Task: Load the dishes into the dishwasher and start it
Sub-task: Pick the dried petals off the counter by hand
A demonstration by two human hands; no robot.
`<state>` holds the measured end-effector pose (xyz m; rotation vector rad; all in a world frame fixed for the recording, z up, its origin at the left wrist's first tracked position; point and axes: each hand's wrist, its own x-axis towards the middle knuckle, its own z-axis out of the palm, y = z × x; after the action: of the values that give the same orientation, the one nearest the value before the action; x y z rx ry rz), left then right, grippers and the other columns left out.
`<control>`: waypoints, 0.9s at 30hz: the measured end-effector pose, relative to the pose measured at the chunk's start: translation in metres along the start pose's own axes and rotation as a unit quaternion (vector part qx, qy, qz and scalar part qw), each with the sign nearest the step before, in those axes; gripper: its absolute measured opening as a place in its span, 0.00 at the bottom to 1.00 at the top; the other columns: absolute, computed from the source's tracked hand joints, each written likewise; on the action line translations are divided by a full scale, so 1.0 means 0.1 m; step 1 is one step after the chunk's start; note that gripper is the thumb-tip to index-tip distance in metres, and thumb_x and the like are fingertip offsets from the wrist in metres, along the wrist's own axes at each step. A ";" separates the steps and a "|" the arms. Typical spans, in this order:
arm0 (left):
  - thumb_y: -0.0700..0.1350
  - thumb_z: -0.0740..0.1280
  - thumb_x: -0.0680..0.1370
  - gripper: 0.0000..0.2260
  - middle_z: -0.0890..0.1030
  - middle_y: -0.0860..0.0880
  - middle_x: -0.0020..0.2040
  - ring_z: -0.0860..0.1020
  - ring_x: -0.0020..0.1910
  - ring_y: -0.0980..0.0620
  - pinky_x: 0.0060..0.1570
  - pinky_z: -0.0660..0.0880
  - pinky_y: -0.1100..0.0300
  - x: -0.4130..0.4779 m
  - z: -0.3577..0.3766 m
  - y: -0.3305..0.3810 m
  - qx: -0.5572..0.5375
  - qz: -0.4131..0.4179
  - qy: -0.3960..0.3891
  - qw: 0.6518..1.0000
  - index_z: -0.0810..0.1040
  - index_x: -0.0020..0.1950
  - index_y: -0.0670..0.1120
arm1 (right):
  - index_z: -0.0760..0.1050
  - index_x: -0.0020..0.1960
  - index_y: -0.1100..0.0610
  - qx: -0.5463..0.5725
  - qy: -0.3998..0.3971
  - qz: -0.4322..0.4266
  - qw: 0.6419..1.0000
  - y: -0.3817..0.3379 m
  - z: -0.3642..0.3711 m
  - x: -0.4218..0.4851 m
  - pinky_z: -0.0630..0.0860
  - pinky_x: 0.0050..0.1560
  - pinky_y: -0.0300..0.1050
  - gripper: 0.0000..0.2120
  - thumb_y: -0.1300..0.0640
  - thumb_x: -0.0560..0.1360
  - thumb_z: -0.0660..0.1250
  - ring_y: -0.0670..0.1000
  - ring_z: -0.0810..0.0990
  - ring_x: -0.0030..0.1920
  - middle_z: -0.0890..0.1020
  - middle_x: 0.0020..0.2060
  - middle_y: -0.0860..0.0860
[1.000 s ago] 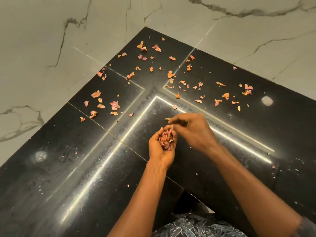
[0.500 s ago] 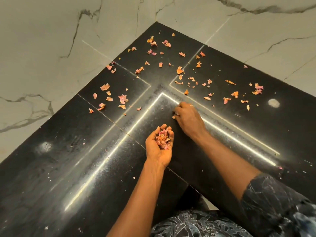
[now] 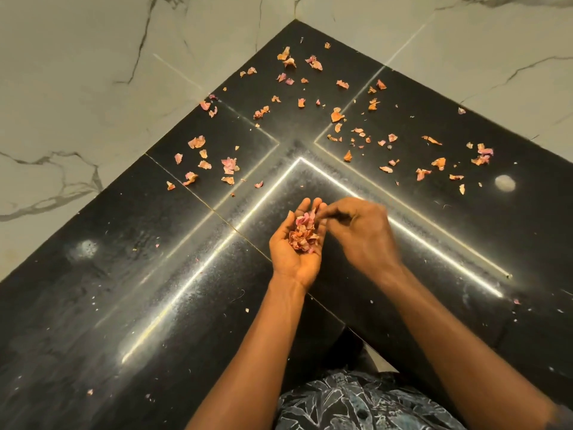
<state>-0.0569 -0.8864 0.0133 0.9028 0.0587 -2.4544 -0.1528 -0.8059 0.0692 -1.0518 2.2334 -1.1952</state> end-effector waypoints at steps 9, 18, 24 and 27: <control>0.44 0.56 0.84 0.18 0.76 0.35 0.68 0.75 0.68 0.37 0.67 0.71 0.44 0.02 0.08 -0.04 -0.038 -0.035 -0.041 0.998 0.77 0.65 0.34 | 0.85 0.53 0.57 -0.045 0.084 -0.027 0.995 0.24 -0.34 0.39 0.78 0.54 0.41 0.11 0.66 0.75 0.68 0.47 0.83 0.49 0.86 0.48 0.50; 0.44 0.56 0.84 0.17 0.77 0.34 0.66 0.76 0.66 0.36 0.63 0.74 0.43 -0.09 0.04 -0.15 -0.045 -0.047 -0.031 0.997 0.75 0.65 0.34 | 0.80 0.52 0.58 -0.291 0.012 0.090 0.952 1.09 -0.74 1.11 0.73 0.52 0.51 0.05 0.62 0.78 0.67 0.61 0.76 0.58 0.79 0.55 0.57; 0.44 0.57 0.84 0.18 0.77 0.33 0.65 0.77 0.65 0.36 0.63 0.75 0.43 -0.06 0.05 -0.09 -0.051 -0.031 -0.014 0.998 0.75 0.66 0.34 | 0.83 0.53 0.59 -0.345 -0.038 -0.008 0.938 0.99 -0.42 0.90 0.76 0.50 0.55 0.09 0.58 0.79 0.65 0.62 0.77 0.53 0.79 0.51 0.56; 0.44 0.57 0.84 0.18 0.77 0.33 0.66 0.77 0.65 0.36 0.63 0.75 0.43 -0.03 0.03 -0.02 -0.063 -0.016 -0.008 0.998 0.74 0.67 0.34 | 0.82 0.53 0.59 -0.316 -0.040 -0.030 0.948 0.85 -0.21 0.71 0.77 0.49 0.55 0.10 0.54 0.80 0.65 0.60 0.78 0.52 0.80 0.52 0.55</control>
<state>-0.0573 -0.8841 0.0174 0.8338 0.2206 -2.4559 -0.2484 -0.8197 0.0111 -1.3692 2.5957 -0.4279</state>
